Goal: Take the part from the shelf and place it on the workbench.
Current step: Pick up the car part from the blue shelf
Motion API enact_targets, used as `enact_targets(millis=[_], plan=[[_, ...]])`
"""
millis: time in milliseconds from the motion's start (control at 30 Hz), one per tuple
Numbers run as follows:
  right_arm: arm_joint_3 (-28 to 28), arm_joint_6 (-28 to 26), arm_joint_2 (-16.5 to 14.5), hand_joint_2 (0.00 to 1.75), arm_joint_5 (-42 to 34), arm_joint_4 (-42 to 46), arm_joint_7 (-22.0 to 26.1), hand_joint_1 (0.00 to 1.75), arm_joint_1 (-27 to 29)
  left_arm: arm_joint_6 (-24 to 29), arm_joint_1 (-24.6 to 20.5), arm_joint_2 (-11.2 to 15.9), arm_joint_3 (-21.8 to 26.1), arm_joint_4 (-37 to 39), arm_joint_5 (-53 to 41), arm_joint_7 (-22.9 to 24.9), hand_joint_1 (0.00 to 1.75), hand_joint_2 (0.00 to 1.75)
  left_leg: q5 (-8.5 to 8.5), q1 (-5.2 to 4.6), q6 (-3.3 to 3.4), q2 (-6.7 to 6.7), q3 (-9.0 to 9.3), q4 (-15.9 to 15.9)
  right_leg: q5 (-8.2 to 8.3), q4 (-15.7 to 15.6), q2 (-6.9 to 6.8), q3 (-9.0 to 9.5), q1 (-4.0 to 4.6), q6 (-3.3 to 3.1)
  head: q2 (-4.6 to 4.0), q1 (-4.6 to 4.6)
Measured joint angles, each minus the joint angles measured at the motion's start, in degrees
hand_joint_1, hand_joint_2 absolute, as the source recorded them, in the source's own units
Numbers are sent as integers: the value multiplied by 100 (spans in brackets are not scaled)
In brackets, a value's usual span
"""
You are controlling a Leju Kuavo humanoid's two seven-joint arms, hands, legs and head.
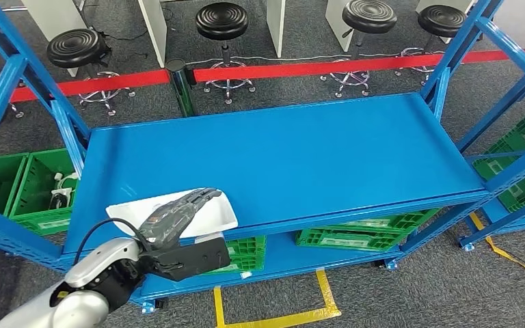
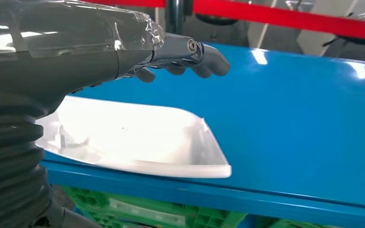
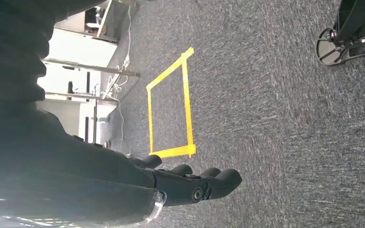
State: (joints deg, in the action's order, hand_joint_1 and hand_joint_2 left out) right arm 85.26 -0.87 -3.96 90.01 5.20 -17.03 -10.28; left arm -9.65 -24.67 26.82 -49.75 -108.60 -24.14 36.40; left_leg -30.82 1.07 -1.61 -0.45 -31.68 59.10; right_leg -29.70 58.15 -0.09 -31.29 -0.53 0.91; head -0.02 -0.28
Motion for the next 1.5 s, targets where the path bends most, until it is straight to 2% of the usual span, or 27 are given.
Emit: enact_targets(millis=[467, 867, 1500], plan=[[-2, 0, 0, 175, 0, 0, 0, 0, 0, 401, 96, -181, 2, 1036, -193, -148, 0, 175, 0, 0, 0, -4, -1, 0, 0, 0, -1, 0, 0, 0, 0, 0], [-2, -11, 1, 175, 1, 0, -11, 0, 0, 589, 117, -328, 13, 1483, -380, -204, 0, 175, 0, 0, 0, -4, -1, 0, 0, 0, -1, 1, 0, 0, 0, 0], [0, -35, 7, 175, 1, 0, -17, 0, 1, 603, 171, -372, 144, 1748, -505, -124, 0, 175, 1, 0, 2, 12, 0, 0, 1, 1, 1, 1, 0, 0, 0, 0]])
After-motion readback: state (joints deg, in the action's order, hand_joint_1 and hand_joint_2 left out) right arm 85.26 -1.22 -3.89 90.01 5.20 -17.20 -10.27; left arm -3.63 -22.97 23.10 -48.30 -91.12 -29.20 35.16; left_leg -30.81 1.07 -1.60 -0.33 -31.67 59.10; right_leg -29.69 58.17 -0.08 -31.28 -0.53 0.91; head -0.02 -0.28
